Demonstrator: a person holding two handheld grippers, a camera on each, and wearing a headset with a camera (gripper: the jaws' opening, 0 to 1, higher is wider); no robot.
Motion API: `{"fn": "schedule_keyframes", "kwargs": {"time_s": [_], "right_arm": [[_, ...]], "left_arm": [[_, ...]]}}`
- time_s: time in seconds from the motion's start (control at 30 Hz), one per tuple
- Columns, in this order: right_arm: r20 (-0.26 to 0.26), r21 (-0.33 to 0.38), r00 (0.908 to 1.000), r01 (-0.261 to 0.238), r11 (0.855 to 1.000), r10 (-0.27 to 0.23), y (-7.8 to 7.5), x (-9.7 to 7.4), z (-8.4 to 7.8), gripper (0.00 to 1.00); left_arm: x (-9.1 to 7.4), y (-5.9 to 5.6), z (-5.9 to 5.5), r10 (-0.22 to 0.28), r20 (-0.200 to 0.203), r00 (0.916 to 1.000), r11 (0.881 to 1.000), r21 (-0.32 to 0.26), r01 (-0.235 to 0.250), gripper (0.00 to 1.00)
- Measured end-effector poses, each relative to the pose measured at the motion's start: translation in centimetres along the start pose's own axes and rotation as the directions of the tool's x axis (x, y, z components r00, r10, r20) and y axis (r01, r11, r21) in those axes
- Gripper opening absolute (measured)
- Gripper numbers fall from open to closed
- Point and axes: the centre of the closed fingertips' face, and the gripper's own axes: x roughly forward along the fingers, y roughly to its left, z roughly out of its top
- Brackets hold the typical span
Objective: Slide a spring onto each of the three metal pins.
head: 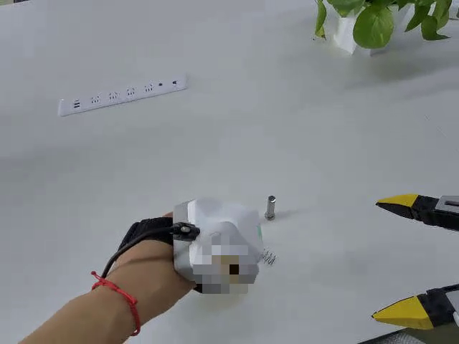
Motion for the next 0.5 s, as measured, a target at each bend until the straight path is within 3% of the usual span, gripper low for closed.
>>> {"fn": "schedule_keyframes", "kwargs": {"time_s": [0.3, 0.5], "right_arm": [[0.017, 0.020, 0.9990, 0.040, 0.999, -0.041, -0.7, -1.0, -0.9, 0.89], [0.036, 0.033, 0.9970, 0.067, 0.997, -0.068, -0.7, -1.4, -0.9, 0.88]], "left_arm": [[1.0, 0.3, 0.0, -0.039, -0.061, 0.9974, 0.999, 0.015, 0.040, 0.21], [1.4, -0.3, -0.9, -0.059, -0.105, 0.9928, 0.998, -0.028, 0.056, 0.18]]}}
